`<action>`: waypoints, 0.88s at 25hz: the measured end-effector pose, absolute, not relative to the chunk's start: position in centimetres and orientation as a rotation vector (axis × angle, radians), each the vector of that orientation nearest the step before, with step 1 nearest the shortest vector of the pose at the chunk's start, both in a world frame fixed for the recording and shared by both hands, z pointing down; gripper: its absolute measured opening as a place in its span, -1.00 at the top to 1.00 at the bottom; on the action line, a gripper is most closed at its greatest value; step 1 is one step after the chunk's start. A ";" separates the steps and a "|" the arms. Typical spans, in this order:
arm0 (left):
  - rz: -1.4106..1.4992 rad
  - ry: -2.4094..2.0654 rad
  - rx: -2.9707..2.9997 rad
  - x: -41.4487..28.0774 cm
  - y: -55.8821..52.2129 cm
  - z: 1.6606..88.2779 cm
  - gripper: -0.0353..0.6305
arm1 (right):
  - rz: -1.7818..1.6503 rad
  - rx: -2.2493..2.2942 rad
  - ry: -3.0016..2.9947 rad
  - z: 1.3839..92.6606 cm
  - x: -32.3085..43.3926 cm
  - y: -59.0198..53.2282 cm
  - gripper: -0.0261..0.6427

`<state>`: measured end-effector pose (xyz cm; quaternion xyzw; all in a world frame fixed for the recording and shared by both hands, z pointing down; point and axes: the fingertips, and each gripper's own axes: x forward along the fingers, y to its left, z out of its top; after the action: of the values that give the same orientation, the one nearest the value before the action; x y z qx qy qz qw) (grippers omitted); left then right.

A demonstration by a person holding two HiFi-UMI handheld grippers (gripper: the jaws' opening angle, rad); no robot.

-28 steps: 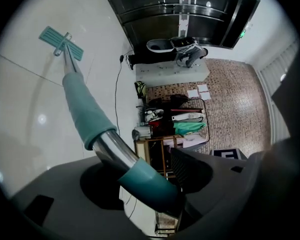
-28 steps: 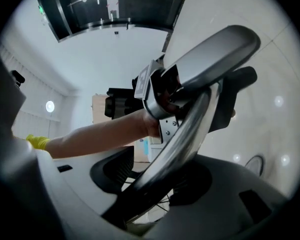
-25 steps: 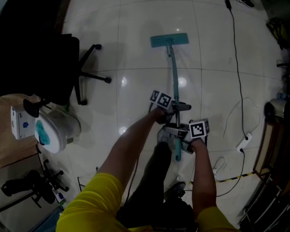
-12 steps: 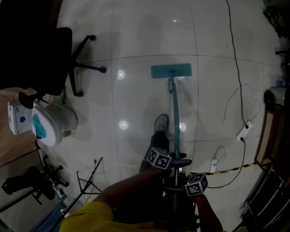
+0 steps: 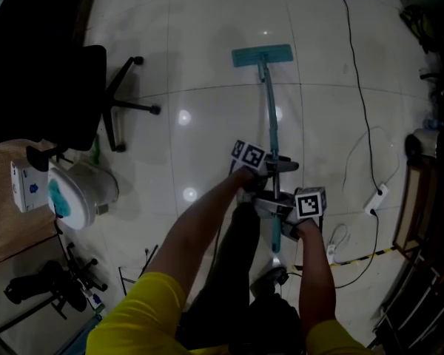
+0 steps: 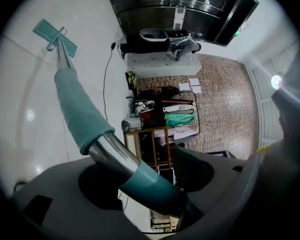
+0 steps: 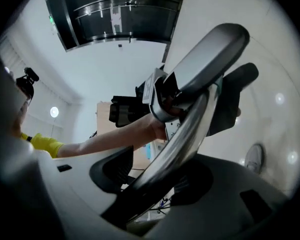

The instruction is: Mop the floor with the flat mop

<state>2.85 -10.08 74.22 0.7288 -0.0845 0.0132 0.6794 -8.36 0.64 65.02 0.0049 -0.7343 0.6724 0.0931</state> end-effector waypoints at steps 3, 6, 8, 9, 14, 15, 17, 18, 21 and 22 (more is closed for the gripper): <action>0.030 -0.185 1.665 1.9 -16.2 74.9 0.00 | 2.049 0.074 -2.223 66.1 -9.4 -5.4 0.23; 0.030 -0.186 1.677 1.4 -18.2 74.8 0.00 | 2.133 0.109 -2.241 66.0 -9.9 -7.5 0.22; 0.009 -0.190 1.688 1.9 -16.9 74.4 0.00 | 2.120 0.089 -2.190 65.9 -9.7 -5.6 0.23; 0.010 -0.186 1.688 2.4 -15.2 74.1 0.00 | 2.108 0.079 -2.151 65.8 -9.4 -3.6 0.25; 0.050 -0.151 1.619 6.3 0.5 71.3 0.00 | 2.100 0.046 -2.022 62.8 -5.9 12.0 0.24; 0.068 -0.149 1.600 7.3 4.4 70.7 0.01 | 2.080 0.035 -1.989 61.9 -4.9 15.7 0.24; 0.092 -0.148 1.553 9.1 11.9 68.9 0.01 | 2.084 -0.012 -1.937 59.3 -3.4 22.8 0.23; 0.097 -0.146 1.527 9.9 15.4 67.6 0.01 | 2.103 -0.037 -1.921 57.7 -2.8 25.9 0.23; 0.120 -0.126 1.468 11.7 23.4 64.7 0.00 | 2.160 -0.044 -1.874 55.0 -1.0 33.6 0.22; 0.130 -0.118 1.463 11.9 24.8 64.5 0.00 | 2.179 -0.023 -1.861 54.6 -0.9 34.6 0.22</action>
<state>11.94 24.79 64.49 0.6672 -0.0540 0.0595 0.7405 -0.94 34.62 54.65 -0.0080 -0.6432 0.7532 0.1374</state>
